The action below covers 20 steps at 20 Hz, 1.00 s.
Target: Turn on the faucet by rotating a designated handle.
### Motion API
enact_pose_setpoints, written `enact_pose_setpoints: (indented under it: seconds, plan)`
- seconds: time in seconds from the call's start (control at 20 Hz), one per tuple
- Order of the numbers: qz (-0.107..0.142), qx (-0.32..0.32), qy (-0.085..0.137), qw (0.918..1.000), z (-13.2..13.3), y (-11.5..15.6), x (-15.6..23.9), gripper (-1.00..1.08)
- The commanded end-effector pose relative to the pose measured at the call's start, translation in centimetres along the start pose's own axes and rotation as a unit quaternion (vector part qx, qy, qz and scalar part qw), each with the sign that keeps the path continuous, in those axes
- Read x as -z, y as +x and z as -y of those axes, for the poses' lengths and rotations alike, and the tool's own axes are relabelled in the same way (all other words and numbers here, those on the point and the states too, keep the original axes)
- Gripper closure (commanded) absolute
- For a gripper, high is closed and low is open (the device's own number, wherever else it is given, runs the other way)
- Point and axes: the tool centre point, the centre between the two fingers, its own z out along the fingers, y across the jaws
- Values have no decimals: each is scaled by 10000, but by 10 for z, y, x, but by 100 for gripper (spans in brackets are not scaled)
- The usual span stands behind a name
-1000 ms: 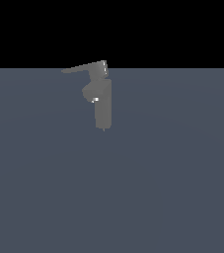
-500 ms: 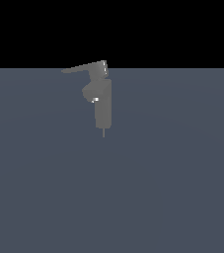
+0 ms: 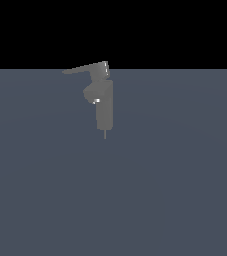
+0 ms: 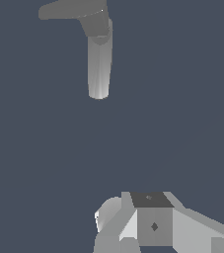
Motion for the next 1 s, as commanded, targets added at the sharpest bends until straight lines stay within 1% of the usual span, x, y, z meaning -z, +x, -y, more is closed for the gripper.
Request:
enact_pose_setpoints:
  seconds: [0.0, 0.3, 0.5, 0.7, 0.95]
  plan:
    - [18, -110, 20, 9999, 1, 6, 1, 108]
    - [91, -544, 91, 9984, 6, 29, 6, 108]
    - [164, -955, 144, 9952, 11, 52, 8, 108]
    - [252, -1428, 189, 9893, 16, 79, 8, 108]
    - [367, -2020, 219, 9784, 25, 113, 4, 108]
